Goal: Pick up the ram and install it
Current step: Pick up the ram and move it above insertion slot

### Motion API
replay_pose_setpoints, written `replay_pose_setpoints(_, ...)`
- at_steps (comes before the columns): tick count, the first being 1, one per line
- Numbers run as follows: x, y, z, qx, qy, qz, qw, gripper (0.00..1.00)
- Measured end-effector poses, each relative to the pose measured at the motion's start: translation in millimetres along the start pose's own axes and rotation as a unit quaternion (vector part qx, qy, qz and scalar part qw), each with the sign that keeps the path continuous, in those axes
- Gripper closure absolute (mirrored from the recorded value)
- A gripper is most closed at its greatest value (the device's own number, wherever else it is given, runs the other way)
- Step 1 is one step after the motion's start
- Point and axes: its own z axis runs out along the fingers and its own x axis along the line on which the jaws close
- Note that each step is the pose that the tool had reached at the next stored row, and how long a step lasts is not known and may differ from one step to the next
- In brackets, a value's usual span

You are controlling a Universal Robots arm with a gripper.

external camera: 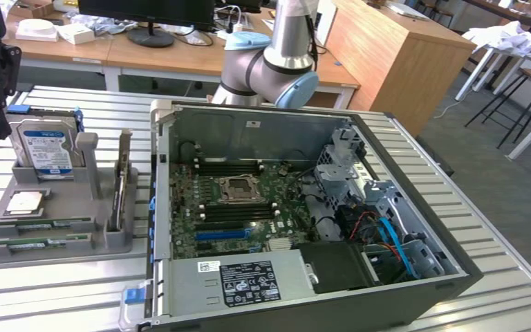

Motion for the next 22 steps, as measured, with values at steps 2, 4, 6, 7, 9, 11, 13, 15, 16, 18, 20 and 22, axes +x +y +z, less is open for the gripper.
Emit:
replay_pose_setpoints(2, 0.0, 0.0, 0.0, 0.0, 0.0, 0.0, 1.0, 0.9)
replay_pose_setpoints(4, 0.0, 0.0, 0.0, 0.0, 0.0, 0.0, 1.0, 0.9)
replay_pose_setpoints(6, 0.0, 0.0, 0.0, 0.0, 0.0, 0.0, 1.0, 0.9)
replay_pose_setpoints(7, 0.0, 0.0, 0.0, 0.0, 0.0, 0.0, 1.0, 0.9)
replay_pose_setpoints(9, 0.0, 0.0, 0.1, 0.0, 0.0, -0.003, 1.0, 0.9)
replay_pose_setpoints(11, 0.0, -0.1, 0.2, 0.0, 0.0002, -0.008, 1.0, 0.9)
replay_pose_setpoints(13, 0.0, -0.1, 0.2, -0.0001, 0.0005, -0.013, 0.9999, 0.9)
replay_pose_setpoints(15, 0.0, -0.1, 0.3, -0.0002, 0.0007, -0.02, 0.9998, 0.9)
replay_pose_setpoints(16, 0.0, 0.0, 0.3, -0.0003, 0.0008, -0.023, 0.9997, 0.9)
replay_pose_setpoints(18, 0.0, 0.0, 0.3, -0.0004, 0.0011, -0.029, 0.9996, 0.9)
replay_pose_setpoints(20, 0.0, -0.1, 0.4, -0.0005, 0.0013, -0.035, 0.9994, 0.9)
replay_pose_setpoints(22, 0.0, 0.0, 0.4, -0.0005, 0.0014, -0.037, 0.9993, 0.9)
